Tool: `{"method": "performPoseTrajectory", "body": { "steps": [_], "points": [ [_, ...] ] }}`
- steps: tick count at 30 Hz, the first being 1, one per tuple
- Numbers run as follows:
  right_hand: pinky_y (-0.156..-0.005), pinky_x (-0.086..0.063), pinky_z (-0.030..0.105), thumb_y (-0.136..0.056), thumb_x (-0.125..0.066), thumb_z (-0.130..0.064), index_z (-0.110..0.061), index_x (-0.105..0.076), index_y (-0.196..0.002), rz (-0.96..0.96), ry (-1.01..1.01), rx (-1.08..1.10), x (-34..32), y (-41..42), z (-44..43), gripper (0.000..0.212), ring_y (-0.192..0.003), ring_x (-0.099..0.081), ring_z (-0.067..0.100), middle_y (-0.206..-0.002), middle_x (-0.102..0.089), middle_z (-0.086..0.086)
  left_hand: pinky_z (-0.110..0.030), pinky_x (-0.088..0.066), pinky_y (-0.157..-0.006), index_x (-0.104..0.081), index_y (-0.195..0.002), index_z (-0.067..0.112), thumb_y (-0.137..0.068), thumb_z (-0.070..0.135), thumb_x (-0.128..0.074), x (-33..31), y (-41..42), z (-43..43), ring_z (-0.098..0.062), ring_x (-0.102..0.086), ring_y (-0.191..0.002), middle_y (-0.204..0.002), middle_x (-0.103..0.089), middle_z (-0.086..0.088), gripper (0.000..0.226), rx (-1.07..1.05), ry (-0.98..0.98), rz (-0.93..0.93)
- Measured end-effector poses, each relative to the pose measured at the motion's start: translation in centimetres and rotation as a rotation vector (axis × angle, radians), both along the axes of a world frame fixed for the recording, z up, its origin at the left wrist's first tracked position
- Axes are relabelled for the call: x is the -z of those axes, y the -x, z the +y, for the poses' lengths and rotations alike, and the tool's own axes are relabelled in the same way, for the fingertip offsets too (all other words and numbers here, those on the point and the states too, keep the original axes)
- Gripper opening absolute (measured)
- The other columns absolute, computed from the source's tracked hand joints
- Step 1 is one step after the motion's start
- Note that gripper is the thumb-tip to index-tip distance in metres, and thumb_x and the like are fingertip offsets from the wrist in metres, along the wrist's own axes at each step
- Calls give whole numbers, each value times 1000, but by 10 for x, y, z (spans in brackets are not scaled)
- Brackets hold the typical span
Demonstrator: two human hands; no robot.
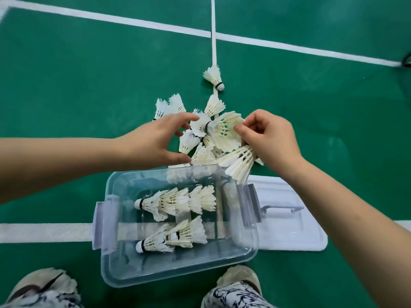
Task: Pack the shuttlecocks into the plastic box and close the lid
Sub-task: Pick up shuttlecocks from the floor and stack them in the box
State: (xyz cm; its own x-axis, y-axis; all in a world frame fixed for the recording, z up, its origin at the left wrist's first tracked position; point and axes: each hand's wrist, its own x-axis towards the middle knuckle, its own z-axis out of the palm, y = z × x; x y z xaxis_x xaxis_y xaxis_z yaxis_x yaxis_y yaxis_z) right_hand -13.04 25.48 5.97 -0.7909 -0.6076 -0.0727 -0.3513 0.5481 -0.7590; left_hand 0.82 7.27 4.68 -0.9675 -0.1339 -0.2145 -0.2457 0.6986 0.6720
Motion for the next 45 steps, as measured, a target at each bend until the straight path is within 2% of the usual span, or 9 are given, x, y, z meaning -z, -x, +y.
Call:
{"method": "performPoseTrajectory", "body": {
  "steps": [4, 14, 19, 24, 27, 32, 37, 42, 45],
  "points": [
    [-46, -41, 24, -83, -68, -18, -21, -55, -64, -172, 80, -111, -7, -31, -3, 23, -50, -46, 12, -56, -54, 3, -25, -39, -99, -24, -139, 35, -65, 37, -78, -8, 0, 17, -8, -47, -116, -137, -44, 7, 91, 58, -27, 7],
    [-46, -40, 20, -86, -63, -25, -22, -57, -64, -293, 107, 92, 20, -25, 12, 23, -46, -40, 9, -52, -46, -6, -27, -44, -75, -48, -92, 37, -70, 29, -75, -3, -6, 24, -16, -58, -90, -87, -60, 15, 36, -62, -141, -152],
    [-50, -47, 23, -91, -55, -24, -16, -53, -63, -501, 142, 420, 39, -16, 21, 29, -61, -45, 20, -72, -50, 12, -33, -50, -86, -52, -109, 24, -65, 36, -79, 3, -20, 31, -16, -62, -91, -99, -66, 7, 53, 33, -124, -230],
    [-46, -47, 14, -95, -51, -25, -13, -55, -73, -744, 268, 385, 42, -41, 13, 25, -56, -50, 10, -68, -55, 3, 8, -21, -90, -46, -127, 26, -57, 52, -69, 8, -29, 44, 8, -35, -115, -131, -35, 21, 78, 263, -73, -142],
    [-46, -51, 17, -96, -49, -24, -11, -55, -82, -958, 407, 354, 34, -57, 5, 20, -48, -58, 5, -72, -61, 3, 1, -22, -95, -45, -129, 26, -55, 60, -65, 10, -29, 46, 6, -33, -120, -133, -31, 18, 83, 288, -50, -90],
    [-70, -47, 36, -92, -54, -33, -31, -52, -100, -720, 269, 125, 38, -64, 5, 9, -69, -56, 17, -89, -57, 11, -3, -26, -91, -47, -126, 27, -48, 68, -54, 13, -33, 40, 5, -36, -114, -124, -35, 19, 88, 217, -93, -74],
    [-60, -46, 21, -91, -56, -23, -43, -43, -123, -582, 123, -171, 29, -56, 10, 40, -64, -49, 7, -84, -47, -1, 6, -21, -90, -44, -129, 30, -51, 66, -57, 21, -44, 37, 13, -30, -114, -128, -31, 24, 87, 294, -108, -130],
    [-66, -58, 26, -86, -63, -13, -24, -57, -81, -654, 67, -206, 24, -44, 11, 13, -63, -56, 7, -77, -50, -2, 10, -20, -85, -49, -123, 29, -42, 78, -60, 26, -43, 32, 11, -35, -110, -116, -31, 38, 95, 319, -145, -171],
    [-66, -45, 25, -83, -67, -18, -21, -57, -68, -491, -40, -256, 24, -37, 16, 18, -65, -45, 13, -70, -49, 5, 13, -14, -82, -42, -131, 29, -39, 86, -47, 29, -43, 31, 17, -29, -109, -126, -28, 30, 108, 326, -127, -213]
  ]
}}
